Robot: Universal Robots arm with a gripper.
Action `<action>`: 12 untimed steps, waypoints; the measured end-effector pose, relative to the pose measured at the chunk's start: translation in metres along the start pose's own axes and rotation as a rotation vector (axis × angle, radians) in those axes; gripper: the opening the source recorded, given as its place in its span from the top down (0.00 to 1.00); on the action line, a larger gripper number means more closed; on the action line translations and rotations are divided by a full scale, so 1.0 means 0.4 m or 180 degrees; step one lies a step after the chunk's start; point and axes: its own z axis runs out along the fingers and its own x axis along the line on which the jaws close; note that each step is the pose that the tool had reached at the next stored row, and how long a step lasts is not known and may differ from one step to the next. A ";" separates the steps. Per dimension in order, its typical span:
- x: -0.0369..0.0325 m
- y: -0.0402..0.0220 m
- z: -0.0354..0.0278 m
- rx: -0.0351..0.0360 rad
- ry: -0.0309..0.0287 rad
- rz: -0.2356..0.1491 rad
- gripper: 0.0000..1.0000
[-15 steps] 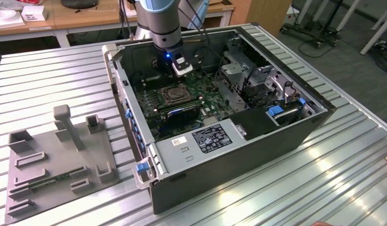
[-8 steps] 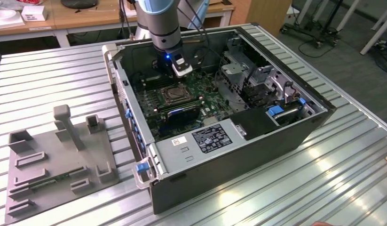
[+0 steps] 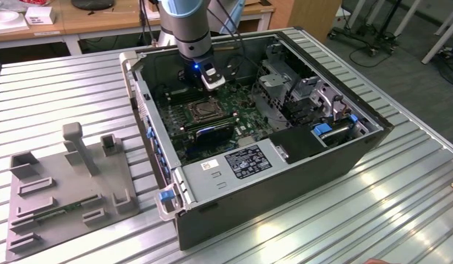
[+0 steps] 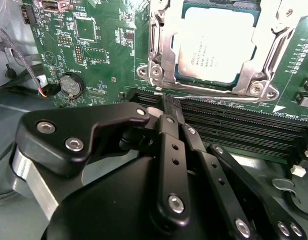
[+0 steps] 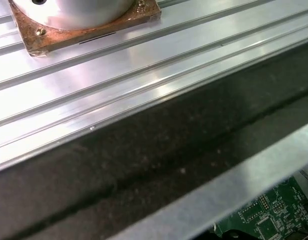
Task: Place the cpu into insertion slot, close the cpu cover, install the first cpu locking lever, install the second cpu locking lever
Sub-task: 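Install the first cpu locking lever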
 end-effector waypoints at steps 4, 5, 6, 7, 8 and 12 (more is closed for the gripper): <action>0.001 -0.001 0.000 0.0000 -0.0005 -0.0001 0.90; 0.000 -0.001 0.000 0.0000 -0.0006 -0.0002 0.90; 0.000 -0.002 -0.001 0.0002 -0.0007 -0.0002 0.90; 0.000 -0.003 -0.001 0.0003 -0.0007 -0.0002 0.90; 0.000 -0.004 -0.001 0.0004 -0.0008 -0.0003 0.90; -0.001 -0.006 -0.001 0.0011 -0.0014 -0.0006 0.90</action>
